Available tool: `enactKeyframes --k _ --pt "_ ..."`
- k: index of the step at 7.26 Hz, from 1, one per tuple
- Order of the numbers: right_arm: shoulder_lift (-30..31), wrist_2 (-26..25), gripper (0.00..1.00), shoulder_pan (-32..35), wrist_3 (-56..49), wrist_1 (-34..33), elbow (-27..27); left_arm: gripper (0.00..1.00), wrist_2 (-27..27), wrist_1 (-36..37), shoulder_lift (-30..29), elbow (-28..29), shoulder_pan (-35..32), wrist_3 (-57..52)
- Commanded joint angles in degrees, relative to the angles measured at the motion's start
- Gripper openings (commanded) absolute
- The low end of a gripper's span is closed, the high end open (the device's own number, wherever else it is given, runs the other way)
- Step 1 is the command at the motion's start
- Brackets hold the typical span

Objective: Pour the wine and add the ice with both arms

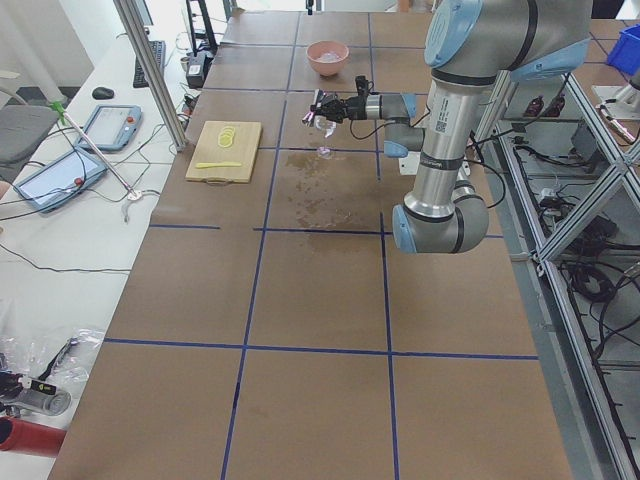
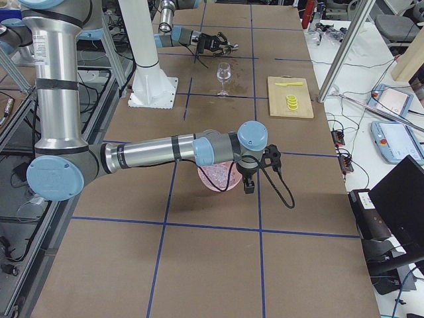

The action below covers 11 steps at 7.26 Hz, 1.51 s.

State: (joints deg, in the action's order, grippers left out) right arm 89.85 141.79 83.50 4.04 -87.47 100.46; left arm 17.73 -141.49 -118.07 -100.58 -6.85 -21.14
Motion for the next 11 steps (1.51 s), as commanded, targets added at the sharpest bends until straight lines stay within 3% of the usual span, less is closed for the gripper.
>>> enactKeyframes --k 1,4,6,7,8,9,10,11 --pt "-0.1 -0.1 1.00 -0.2 0.0 0.0 0.0 0.00 0.4 -10.0 0.8 0.0 -0.6 2.1" --pt "-0.1 -0.3 1.00 -0.5 0.3 0.0 0.1 0.00 0.4 -24.3 8.3 1.1 -0.6 20.7" --pt "-0.2 -0.5 1.00 -1.0 1.0 0.0 0.1 0.00 1.2 -26.6 13.6 1.3 -0.6 35.6" --pt "-0.2 -0.8 1.00 -1.4 1.1 0.0 0.2 0.00 4.4 -30.8 16.3 1.3 -0.6 39.0" --pt "-0.2 -1.2 1.00 -3.4 2.8 0.0 1.1 0.00 4.7 -31.7 17.4 1.3 -0.6 44.1" --pt "-0.2 -2.7 1.00 -6.9 8.2 0.0 3.9 0.00 4.9 -36.0 24.5 1.4 -0.6 51.1" --pt "-0.1 -6.3 1.00 -10.4 14.2 0.1 6.7 0.00 5.0 -40.9 27.9 1.6 -0.6 52.3" --pt "-0.1 -9.0 1.00 -13.8 18.9 0.0 8.8 0.00 7.2 -41.3 28.2 2.0 -0.8 57.9"
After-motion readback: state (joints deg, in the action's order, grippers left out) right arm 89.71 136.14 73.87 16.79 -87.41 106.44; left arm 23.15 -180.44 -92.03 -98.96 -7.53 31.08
